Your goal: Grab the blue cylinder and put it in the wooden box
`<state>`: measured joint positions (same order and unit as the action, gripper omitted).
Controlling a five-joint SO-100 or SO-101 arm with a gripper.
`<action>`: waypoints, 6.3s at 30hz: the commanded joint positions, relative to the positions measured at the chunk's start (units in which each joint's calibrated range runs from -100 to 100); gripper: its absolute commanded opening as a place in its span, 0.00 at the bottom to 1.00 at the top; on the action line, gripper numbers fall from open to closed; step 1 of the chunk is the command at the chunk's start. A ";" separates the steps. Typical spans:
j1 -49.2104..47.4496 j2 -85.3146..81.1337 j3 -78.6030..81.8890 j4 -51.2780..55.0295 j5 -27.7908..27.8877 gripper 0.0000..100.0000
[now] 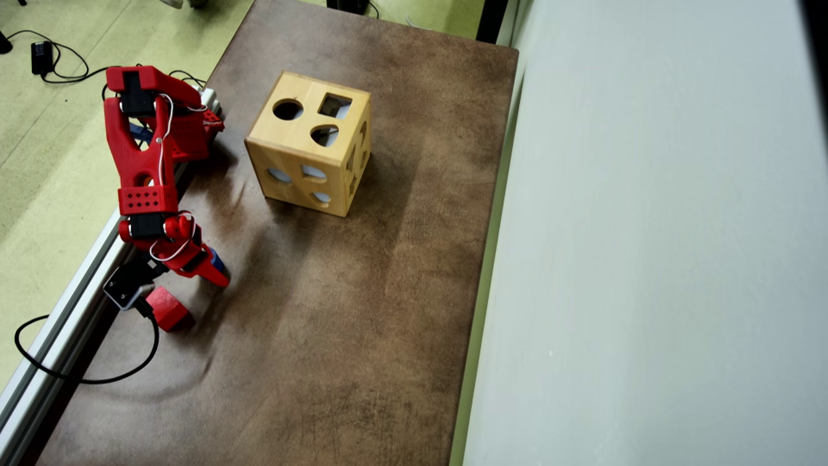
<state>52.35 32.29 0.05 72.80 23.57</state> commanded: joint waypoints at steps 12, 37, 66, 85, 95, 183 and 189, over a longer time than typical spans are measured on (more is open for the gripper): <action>-0.05 -3.37 -1.92 -0.38 -0.10 0.30; 0.10 0.45 -6.13 -0.38 -0.34 0.30; -0.64 2.74 -6.93 -0.38 0.24 0.28; -1.09 2.66 -6.93 -0.30 0.39 0.23; -1.83 2.83 -6.84 -0.30 0.29 0.23; -47.45 -54.33 -11.67 25.35 -10.45 0.06; -51.68 -54.92 -3.53 25.35 -10.45 0.06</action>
<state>2.55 -20.68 -6.09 97.50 13.16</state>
